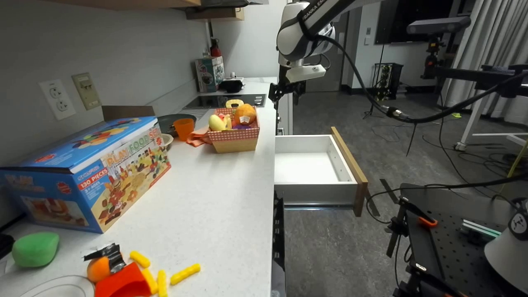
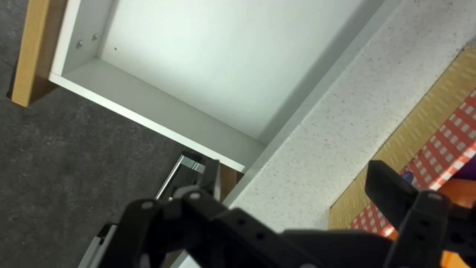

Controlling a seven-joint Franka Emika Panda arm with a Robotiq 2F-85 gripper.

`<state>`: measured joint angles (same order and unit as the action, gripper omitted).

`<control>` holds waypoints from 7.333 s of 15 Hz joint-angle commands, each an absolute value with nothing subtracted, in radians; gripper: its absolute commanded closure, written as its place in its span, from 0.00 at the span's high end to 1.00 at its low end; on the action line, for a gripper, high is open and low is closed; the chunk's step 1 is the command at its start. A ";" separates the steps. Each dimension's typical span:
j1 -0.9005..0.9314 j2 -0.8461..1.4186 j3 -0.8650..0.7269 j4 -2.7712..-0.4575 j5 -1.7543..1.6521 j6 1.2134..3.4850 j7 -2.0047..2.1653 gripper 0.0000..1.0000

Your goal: Open the drawer, then put the purple and pineapple plushies in the drawer and then close the drawer

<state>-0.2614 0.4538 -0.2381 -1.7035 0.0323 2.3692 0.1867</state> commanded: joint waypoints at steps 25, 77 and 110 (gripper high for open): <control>-0.417 1.102 0.082 -0.661 0.239 1.876 -0.306 0.96; -0.388 1.001 0.029 -0.571 0.132 1.861 -0.156 0.05; -0.381 0.515 -0.224 -1.822 0.196 2.270 0.260 0.46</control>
